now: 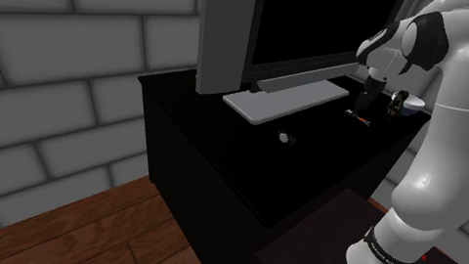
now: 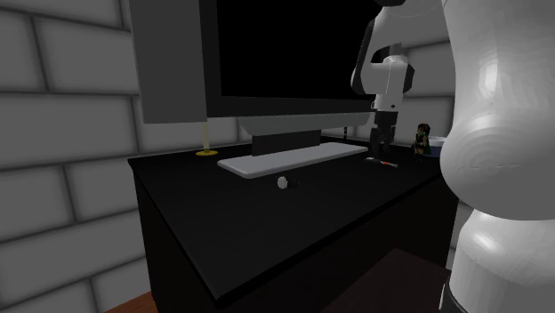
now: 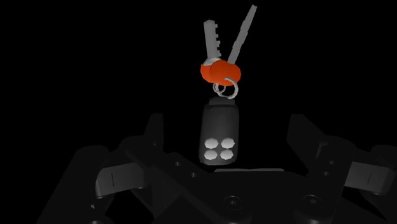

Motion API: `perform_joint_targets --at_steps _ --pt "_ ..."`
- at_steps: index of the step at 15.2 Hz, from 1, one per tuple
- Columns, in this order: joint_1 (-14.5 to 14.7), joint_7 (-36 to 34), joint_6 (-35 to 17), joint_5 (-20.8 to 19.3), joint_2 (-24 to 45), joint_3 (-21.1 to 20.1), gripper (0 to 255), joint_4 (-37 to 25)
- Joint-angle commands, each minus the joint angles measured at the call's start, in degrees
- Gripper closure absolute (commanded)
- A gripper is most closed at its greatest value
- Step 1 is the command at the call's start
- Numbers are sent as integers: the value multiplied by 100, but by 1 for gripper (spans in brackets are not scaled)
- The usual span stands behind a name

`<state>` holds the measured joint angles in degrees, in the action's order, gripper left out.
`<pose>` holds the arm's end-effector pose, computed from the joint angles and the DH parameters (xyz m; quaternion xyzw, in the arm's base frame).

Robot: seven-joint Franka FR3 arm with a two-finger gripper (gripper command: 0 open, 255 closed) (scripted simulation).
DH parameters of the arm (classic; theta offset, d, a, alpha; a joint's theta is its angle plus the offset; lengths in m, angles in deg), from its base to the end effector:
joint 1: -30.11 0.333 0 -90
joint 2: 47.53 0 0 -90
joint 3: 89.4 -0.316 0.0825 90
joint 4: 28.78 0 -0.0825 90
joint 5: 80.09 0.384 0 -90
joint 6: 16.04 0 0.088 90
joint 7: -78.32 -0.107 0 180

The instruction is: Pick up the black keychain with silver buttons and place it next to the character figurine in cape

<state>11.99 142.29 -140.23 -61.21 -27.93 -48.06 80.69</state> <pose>0.3430 -0.5089 0.3587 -0.9989 0.0382 -0.0255 0.0048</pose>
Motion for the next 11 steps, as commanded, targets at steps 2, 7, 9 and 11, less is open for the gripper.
perform_joint_targets --at_steps 2,7,9,11 --pt "86 -154 370 -254 -280 126 0 -165" --pt "105 -199 493 -325 -354 154 0 -235" --pt "105 -199 493 -325 -354 154 0 -235" --pt "105 -199 493 -325 -354 154 0 -235"
